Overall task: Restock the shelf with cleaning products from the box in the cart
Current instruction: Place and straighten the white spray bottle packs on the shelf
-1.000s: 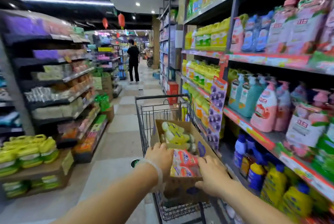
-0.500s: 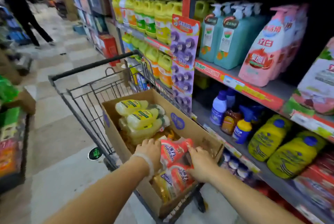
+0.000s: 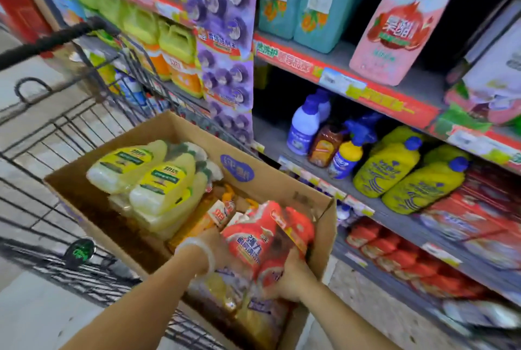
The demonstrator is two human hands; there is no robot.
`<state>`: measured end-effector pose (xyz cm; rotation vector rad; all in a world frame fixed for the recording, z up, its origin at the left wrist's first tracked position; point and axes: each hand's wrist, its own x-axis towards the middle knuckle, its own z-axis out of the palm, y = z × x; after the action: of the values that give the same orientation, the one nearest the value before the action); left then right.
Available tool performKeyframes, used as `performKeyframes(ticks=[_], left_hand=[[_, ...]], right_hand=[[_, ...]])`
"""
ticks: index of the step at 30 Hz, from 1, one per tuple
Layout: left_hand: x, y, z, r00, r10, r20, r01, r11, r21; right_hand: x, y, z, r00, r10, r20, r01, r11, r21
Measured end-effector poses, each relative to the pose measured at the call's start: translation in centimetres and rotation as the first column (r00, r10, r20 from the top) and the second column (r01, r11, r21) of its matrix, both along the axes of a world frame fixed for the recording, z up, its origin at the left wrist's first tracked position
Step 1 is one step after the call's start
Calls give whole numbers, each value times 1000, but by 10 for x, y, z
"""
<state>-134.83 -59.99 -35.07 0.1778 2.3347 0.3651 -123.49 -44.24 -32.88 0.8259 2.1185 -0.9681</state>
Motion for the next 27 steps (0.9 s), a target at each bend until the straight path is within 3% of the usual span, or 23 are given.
performKeyframes(ticks=[7, 9, 11, 14, 17, 20, 23, 27], left_hand=[[3, -13, 0, 981, 126, 147, -157, 962, 223], [5, -13, 16, 966, 185, 179, -232, 925, 300], [3, -14, 27, 961, 229, 155, -272, 882, 385], [1, -22, 45, 944, 299, 136, -328, 830, 452], [4, -24, 72, 946, 305, 107, -315, 793, 521], [11, -14, 106, 949, 314, -35, -235, 776, 585], [35, 10, 146, 950, 288, -124, -147, 759, 634], [94, 64, 194, 965, 252, -75, -92, 589, 803]], right_hand=[[-1, -8, 2, 952, -304, 33, 306, 942, -139], [0, -11, 0, 874, -481, 73, 481, 832, -277], [3, -16, 3, 763, -615, 200, 635, 652, -415], [10, -22, 10, 754, -600, 267, 632, 554, -542], [16, -18, 22, 756, -652, 66, 543, 567, -620], [22, -1, 53, 706, -686, -176, 455, 631, -628], [41, 31, 97, 686, -602, -409, 363, 770, -525], [102, 87, 169, 580, -497, -646, 342, 868, -360]])
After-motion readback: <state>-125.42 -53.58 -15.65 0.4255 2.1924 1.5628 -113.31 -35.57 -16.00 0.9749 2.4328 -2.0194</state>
